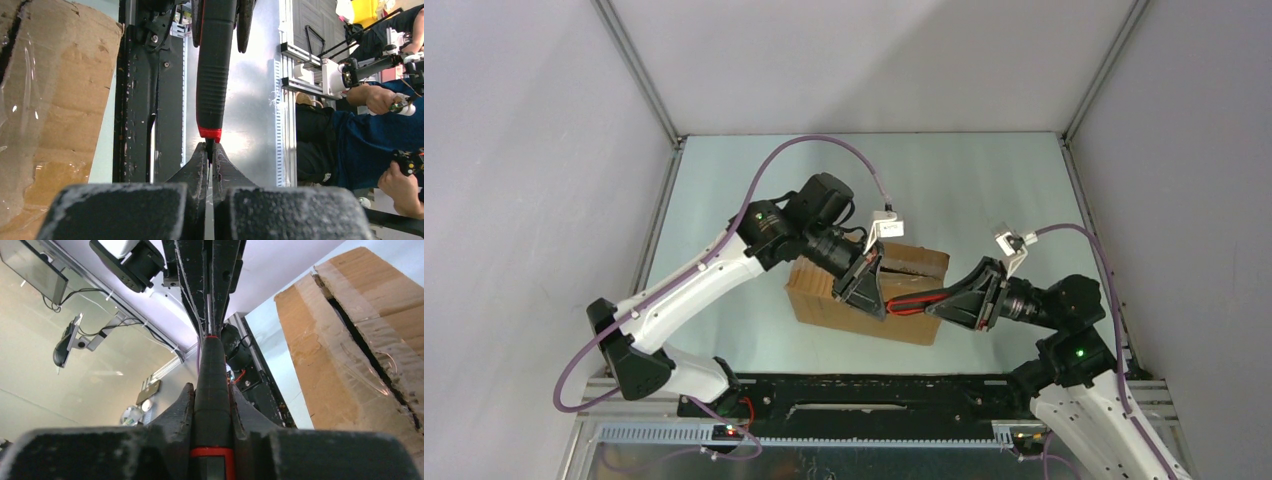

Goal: Unpack the express box
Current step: Adjust the knife, then cut the express box at the center of the board.

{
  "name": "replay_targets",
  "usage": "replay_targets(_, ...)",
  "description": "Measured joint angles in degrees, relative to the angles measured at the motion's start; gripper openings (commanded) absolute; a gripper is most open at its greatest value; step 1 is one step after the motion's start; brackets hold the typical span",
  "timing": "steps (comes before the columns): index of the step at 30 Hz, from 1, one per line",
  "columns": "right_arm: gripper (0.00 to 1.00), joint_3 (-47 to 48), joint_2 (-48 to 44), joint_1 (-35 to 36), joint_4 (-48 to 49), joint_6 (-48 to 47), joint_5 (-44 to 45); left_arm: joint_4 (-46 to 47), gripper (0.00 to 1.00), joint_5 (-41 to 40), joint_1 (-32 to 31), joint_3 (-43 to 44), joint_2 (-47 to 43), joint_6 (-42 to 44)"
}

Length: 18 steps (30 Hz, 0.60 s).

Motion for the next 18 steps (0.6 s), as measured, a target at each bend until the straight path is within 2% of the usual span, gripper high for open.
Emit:
replay_targets(2,0.00,0.0,-0.1,0.3,-0.5,-0.3,0.5,-0.3,0.29,-0.4,-0.1,0.0,0.0,0.0)
replay_targets(5,0.00,0.0,-1.1,0.1,-3.6,-0.7,3.4,0.2,0.77,-3.1,-0.2,0.0,0.2,-0.5)
replay_targets(6,0.00,0.1,-1.7,-0.5,-5.2,-0.6,4.9,0.7,0.89,-4.6,-0.3,0.0,0.2,-0.9)
replay_targets(9,0.00,0.1,-3.7,-4.9,-11.1,0.0,9.4,3.1,0.97,-10.2,-0.7,0.0,-0.3,-2.7)
replay_targets(13,0.00,0.0,-8.2,-12.0,-18.6,2.1,14.3,5.5,1.00,-22.8,-2.7,0.0,-2.5,-2.3)
replay_targets(18,0.00,-1.2,-16.8,-19.6,-24.8,7.2,16.4,8.6,1.00,-38.9,-10.8,-0.4,-6.1,3.9)
